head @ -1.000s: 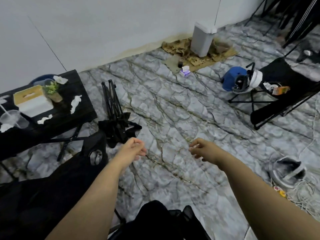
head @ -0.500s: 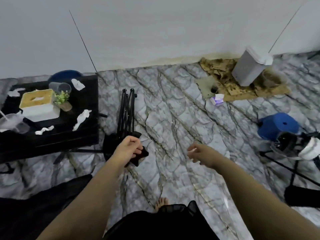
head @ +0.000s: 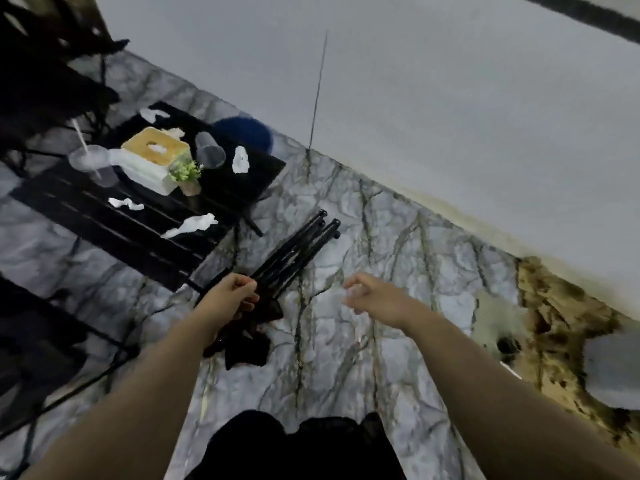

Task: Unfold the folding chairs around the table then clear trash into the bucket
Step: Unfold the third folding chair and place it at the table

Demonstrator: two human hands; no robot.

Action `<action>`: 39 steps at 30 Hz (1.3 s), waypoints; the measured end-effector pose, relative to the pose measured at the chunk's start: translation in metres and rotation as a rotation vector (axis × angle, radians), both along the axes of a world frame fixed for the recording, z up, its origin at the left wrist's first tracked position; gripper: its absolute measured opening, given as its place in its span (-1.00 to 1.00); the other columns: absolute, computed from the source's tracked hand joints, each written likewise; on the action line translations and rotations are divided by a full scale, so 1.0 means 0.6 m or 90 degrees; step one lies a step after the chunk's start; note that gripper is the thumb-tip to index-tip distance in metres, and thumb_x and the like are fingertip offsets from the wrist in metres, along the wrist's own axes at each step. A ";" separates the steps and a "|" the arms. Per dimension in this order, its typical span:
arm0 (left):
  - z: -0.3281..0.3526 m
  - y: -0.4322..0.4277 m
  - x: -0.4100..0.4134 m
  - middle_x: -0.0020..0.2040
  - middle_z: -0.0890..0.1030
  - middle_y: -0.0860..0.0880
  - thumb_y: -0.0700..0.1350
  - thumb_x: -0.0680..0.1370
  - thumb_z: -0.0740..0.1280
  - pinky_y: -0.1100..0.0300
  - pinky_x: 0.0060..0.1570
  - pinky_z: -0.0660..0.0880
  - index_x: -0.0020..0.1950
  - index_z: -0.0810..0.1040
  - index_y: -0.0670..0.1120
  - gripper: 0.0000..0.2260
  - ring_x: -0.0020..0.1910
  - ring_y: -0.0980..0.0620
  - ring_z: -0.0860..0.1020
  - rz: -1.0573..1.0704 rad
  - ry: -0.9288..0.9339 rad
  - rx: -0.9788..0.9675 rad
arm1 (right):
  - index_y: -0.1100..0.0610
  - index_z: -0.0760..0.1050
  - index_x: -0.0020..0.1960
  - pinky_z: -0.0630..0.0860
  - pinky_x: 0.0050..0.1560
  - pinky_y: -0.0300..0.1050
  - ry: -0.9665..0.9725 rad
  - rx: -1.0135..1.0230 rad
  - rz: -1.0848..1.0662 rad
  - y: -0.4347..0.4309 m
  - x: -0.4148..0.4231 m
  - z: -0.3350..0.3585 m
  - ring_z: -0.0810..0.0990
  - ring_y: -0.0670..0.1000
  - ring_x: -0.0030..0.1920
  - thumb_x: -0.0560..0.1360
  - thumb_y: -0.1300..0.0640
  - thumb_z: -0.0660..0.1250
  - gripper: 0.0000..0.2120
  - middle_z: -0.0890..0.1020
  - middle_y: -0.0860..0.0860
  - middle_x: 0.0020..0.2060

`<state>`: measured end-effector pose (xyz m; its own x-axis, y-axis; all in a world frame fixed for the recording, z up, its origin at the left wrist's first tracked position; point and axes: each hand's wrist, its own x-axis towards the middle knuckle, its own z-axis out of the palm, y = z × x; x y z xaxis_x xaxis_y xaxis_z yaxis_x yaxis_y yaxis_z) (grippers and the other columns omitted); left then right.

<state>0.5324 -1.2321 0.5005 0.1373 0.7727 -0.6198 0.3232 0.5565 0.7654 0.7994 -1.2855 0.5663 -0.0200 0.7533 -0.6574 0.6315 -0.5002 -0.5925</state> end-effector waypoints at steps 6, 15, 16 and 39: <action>-0.056 -0.043 0.010 -0.14 0.62 -0.07 -0.05 0.59 0.23 0.12 -0.18 0.41 -0.04 0.47 0.05 -0.95 -0.22 -0.02 0.56 0.297 -0.034 -0.036 | -0.05 0.39 0.19 0.50 -0.08 -0.16 0.046 -0.042 0.202 0.180 0.024 -0.018 0.58 -0.07 -0.01 0.51 -0.08 0.30 -0.71 0.58 0.00 0.06; -0.121 -0.050 0.015 -0.12 0.63 -0.10 -0.13 0.58 0.24 0.12 -0.10 0.45 0.06 0.50 0.00 -0.90 -0.14 -0.06 0.57 0.682 -0.075 0.021 | -0.11 0.40 0.21 0.49 0.19 0.07 0.031 -0.091 0.542 0.368 -0.109 -0.109 0.58 -0.02 0.03 0.47 -0.06 0.36 -0.67 0.64 -0.05 -0.01; -0.125 -0.050 0.019 -0.12 0.62 -0.10 -0.13 0.58 0.23 0.15 -0.13 0.44 0.09 0.49 -0.04 -0.89 -0.14 -0.06 0.56 0.713 -0.077 0.020 | -0.12 0.40 0.20 0.50 0.18 0.07 0.023 -0.101 0.569 0.384 -0.125 -0.120 0.59 -0.01 0.04 0.46 -0.07 0.36 -0.67 0.64 -0.06 -0.01; -0.757 0.075 0.101 0.17 0.44 0.00 -0.08 0.58 0.24 0.25 -0.13 0.45 0.40 0.30 0.04 -0.61 -0.03 0.13 0.49 1.307 -0.144 0.002 | -0.15 0.36 0.32 0.31 0.16 -0.15 0.042 0.030 1.060 0.492 -0.430 -0.858 0.37 -0.04 0.29 0.51 -0.02 0.30 -0.61 0.42 -0.07 0.30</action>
